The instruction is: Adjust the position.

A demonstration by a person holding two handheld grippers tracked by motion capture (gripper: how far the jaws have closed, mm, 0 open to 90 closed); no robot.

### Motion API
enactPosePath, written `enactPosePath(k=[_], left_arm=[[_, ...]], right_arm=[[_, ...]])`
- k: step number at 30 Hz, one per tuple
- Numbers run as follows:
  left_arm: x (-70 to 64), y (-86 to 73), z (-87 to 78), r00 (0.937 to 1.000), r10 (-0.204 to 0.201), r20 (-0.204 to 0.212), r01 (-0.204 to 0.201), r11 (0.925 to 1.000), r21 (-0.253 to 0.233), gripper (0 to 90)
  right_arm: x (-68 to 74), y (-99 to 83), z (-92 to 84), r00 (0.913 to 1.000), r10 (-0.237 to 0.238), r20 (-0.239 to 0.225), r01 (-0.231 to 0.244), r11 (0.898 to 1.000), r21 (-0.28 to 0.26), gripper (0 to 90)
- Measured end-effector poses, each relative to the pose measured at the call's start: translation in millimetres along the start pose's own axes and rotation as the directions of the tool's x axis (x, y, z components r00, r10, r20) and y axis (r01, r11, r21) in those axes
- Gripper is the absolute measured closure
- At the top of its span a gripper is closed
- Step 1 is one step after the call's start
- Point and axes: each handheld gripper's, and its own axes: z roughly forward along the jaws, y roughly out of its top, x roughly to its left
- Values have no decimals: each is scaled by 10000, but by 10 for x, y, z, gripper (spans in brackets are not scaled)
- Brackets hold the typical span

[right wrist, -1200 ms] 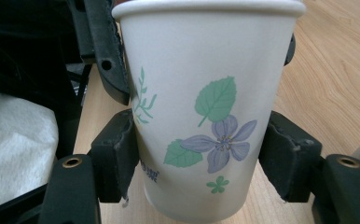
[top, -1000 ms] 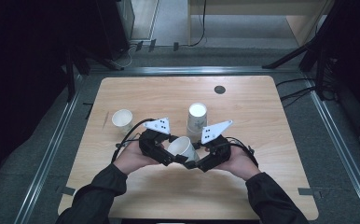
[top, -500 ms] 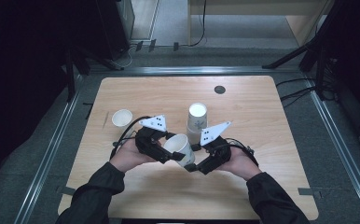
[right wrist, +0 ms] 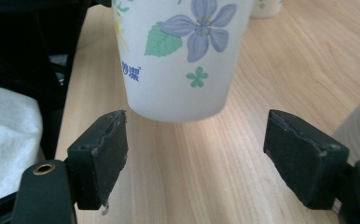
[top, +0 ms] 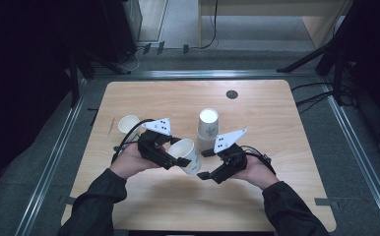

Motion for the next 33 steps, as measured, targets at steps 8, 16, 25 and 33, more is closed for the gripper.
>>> enactPosePath(k=[8,16,25,33], left_arm=[[-2,13,-82,9998,115,-168,-110,9996,253,251],[1,16,-153,9977,361,-568,-321,9970,701,251],[53,-54,-254,9931,606,-1002,-495,9927,1097,250],[95,-136,-337,9875,921,-1278,-719,9854,1545,250]], right_arm=[[3,-43,-14,9989,-67,473,64,10000,70,211],[-2,-84,-31,9946,-101,1037,97,9999,43,211],[-28,-87,-86,9944,159,1043,-151,9998,-91,200],[-70,-110,-139,9929,352,1134,-343,9994,-96,200]])
